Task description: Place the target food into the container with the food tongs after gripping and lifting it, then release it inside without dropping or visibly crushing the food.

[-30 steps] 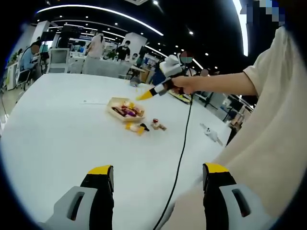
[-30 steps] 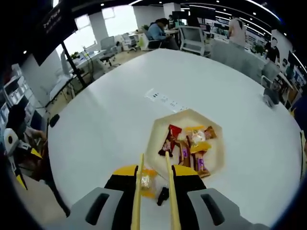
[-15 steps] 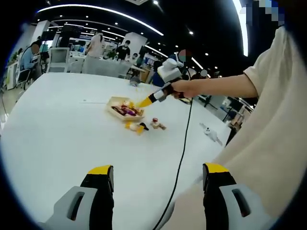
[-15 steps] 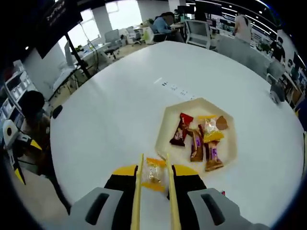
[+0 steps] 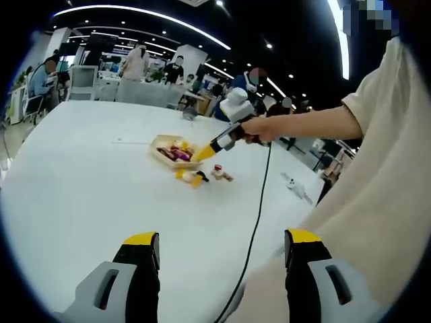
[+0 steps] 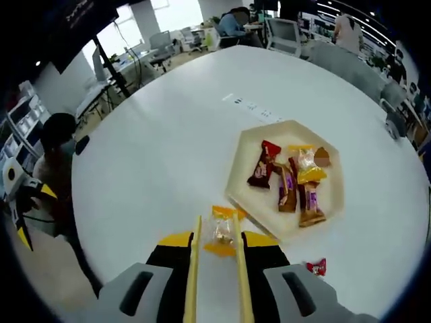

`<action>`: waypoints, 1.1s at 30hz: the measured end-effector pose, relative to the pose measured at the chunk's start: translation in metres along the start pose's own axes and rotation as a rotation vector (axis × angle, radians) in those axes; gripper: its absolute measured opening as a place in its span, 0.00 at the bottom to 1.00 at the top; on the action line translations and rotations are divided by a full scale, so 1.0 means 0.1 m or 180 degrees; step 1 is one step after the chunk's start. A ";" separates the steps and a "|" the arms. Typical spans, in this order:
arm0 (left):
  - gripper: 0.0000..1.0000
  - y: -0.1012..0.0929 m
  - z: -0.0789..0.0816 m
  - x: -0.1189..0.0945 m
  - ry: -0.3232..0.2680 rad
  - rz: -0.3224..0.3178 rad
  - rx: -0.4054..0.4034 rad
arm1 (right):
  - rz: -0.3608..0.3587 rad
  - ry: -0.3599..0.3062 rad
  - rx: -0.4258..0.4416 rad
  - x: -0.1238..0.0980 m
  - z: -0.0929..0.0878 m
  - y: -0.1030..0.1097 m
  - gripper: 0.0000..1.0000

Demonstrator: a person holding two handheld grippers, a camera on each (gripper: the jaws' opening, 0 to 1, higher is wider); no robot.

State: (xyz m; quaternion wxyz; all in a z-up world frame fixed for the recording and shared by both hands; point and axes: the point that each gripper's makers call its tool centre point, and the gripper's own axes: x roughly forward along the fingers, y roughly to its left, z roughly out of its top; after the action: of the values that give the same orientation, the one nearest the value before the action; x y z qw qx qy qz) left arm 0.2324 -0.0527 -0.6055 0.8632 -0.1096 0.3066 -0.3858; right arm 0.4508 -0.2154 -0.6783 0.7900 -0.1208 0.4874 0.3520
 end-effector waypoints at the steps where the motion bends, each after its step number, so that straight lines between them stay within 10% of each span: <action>1: 0.76 0.00 0.00 0.00 0.0001 0.0002 -0.0003 | 0.0000 0.0002 0.0000 0.00 0.00 0.00 0.27; 33: 0.75 0.06 -0.07 -0.02 0.0034 0.0061 -0.0091 | -0.0050 0.0605 -0.0267 0.28 -0.24 -0.02 0.28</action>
State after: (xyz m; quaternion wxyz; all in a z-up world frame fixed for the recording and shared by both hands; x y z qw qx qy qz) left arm 0.2310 -0.0468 -0.6124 0.8636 -0.1170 0.3178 -0.3736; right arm 0.4439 -0.2176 -0.7143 0.7371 -0.1905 0.5440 0.3528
